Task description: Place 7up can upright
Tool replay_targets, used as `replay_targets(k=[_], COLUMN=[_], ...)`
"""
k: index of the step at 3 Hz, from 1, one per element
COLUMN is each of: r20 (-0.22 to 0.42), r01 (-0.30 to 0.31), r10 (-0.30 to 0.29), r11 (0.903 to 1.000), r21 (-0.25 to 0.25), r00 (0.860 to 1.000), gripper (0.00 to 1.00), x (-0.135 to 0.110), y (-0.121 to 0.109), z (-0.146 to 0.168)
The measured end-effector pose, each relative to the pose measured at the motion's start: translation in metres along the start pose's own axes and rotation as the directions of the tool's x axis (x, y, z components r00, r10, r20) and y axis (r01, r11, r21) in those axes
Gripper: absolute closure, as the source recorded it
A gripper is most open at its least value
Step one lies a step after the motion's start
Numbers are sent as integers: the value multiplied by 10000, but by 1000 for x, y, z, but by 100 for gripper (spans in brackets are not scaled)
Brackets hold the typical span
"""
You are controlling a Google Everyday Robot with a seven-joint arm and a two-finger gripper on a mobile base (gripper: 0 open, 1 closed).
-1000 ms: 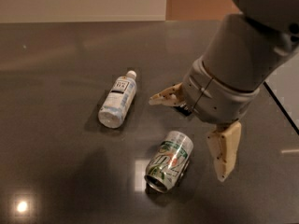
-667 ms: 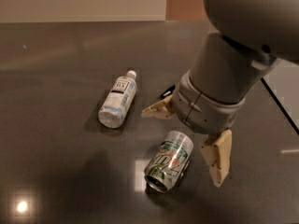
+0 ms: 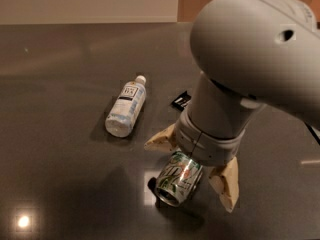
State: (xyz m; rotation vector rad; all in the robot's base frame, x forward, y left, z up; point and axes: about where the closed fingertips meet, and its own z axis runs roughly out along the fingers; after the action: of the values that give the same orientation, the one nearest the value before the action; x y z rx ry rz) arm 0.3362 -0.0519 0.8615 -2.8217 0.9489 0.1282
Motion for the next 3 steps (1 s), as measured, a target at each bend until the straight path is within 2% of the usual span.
replay_targets(k=[1, 2, 3], r20=[-84, -223, -384], r01=[437, 640, 805], r10=[-437, -641, -809], r11=[9990, 9979, 9967], r21=[-78, -66, -115], r00=[9990, 9977, 9960], gripper=[0, 17, 41], x=[-1, 5, 9], y=[-3, -10, -16], z=[17, 26, 28])
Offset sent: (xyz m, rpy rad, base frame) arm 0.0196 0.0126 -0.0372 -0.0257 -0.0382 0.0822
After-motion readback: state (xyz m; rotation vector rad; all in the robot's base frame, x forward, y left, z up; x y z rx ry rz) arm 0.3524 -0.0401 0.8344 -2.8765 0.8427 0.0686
